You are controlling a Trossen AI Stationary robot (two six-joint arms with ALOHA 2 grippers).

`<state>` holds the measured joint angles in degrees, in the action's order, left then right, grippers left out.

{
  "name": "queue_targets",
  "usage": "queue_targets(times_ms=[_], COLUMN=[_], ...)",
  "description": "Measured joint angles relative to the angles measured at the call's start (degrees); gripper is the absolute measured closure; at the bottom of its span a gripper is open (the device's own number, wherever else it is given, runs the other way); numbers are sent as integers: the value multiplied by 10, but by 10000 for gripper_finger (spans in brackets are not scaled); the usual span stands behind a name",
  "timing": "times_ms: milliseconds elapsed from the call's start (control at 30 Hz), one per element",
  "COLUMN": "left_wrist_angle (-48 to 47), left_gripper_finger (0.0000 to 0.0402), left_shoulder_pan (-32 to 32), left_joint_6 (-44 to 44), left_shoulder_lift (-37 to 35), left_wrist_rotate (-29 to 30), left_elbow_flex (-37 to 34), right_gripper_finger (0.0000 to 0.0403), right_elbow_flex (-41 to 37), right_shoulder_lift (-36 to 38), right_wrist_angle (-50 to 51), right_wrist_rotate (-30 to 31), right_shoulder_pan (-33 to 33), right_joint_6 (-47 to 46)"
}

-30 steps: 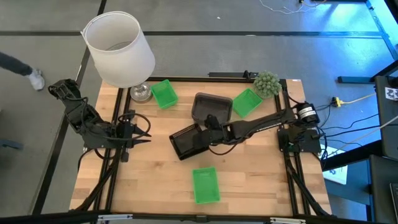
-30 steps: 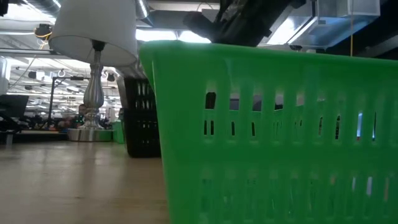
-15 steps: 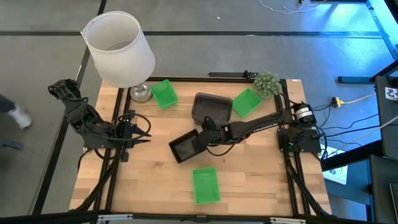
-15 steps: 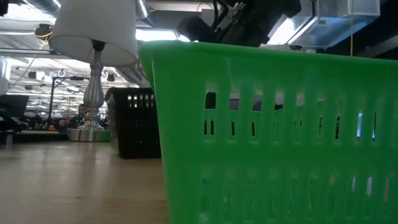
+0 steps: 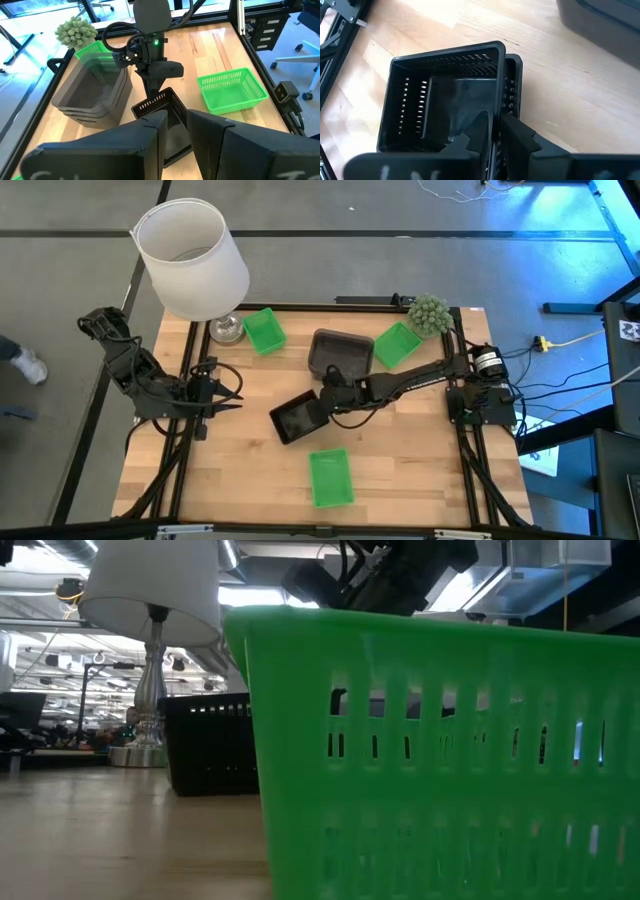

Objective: Stack baskets by color
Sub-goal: Stack the bottom black basket on top of the top black basket

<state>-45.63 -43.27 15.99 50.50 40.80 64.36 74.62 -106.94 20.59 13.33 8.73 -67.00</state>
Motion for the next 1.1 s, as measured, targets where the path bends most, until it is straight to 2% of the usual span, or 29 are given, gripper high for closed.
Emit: queue_targets(times_ms=[167, 333, 600, 1100], left_wrist_angle=[0, 0, 0, 3], left_gripper_finger=[335, 335, 335, 335], left_shoulder_pan=[0, 0, 0, 0], left_joint_6=[1, 2, 3, 6], left_shoulder_lift=[0, 0, 0, 0], left_wrist_rotate=[0, 0, 0, 0], left_elbow_flex=[0, 0, 0, 0], right_gripper_finger=[355, 354, 354, 354], right_elbow_flex=[12, 21, 21, 21], right_shoulder_lift=[7, 23, 27, 123], right_wrist_angle=[4, 5, 11, -6], right_wrist_rotate=[5, 40, 17, 20], right_shoulder_pan=[0, 0, 3, 63], right_joint_6=[16, 44, 71, 412])
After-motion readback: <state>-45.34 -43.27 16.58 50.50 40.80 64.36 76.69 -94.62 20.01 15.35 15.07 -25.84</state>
